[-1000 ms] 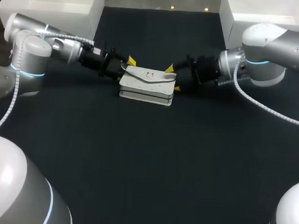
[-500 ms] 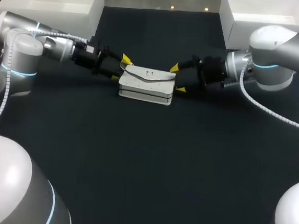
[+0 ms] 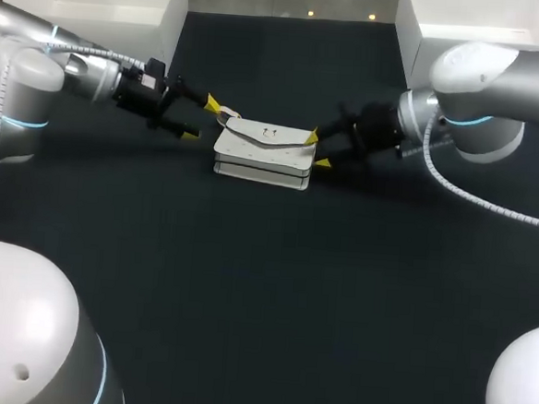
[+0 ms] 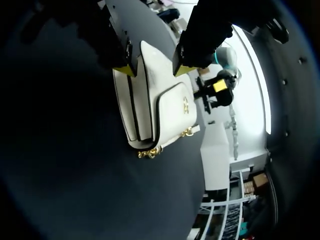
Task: Pick up the bag, open it, inspect its contents, close it, and place it on the opposite side
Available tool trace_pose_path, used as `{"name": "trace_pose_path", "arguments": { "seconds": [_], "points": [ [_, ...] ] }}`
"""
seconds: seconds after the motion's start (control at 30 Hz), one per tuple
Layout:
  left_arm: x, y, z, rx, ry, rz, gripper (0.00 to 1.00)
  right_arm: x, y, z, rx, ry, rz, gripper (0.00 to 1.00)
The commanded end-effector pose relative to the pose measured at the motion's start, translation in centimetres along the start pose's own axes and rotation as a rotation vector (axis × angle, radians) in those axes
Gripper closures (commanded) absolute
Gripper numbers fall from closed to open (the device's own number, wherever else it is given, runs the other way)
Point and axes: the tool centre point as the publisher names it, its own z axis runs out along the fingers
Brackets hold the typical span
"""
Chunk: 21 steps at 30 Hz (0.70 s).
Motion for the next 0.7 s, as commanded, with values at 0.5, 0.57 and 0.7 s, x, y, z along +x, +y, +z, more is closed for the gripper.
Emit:
{"name": "trace_pose_path", "arguments": {
  "seconds": [0.5, 0.57, 0.7],
  "points": [
    [-1.0, 0.9, -1.7, 0.037, -0.024, -0.028, 0.00, -1.8, 0.6, 2.4, 0.015, 0.019, 0.037, 1.00],
    [-1.0, 0.8, -1.9, 0.038, -0.031, -0.027, 0.00, -1.9, 1.0, 2.3, 0.018, 0.015, 0.039, 1.00],
    [-0.9, 0.7, -2.5, 0.044, -0.046, -0.021, 0.00, -1.9, 1.6, 1.6, 0.019, 0.000, 0.027, 1.00]
  ]
}}
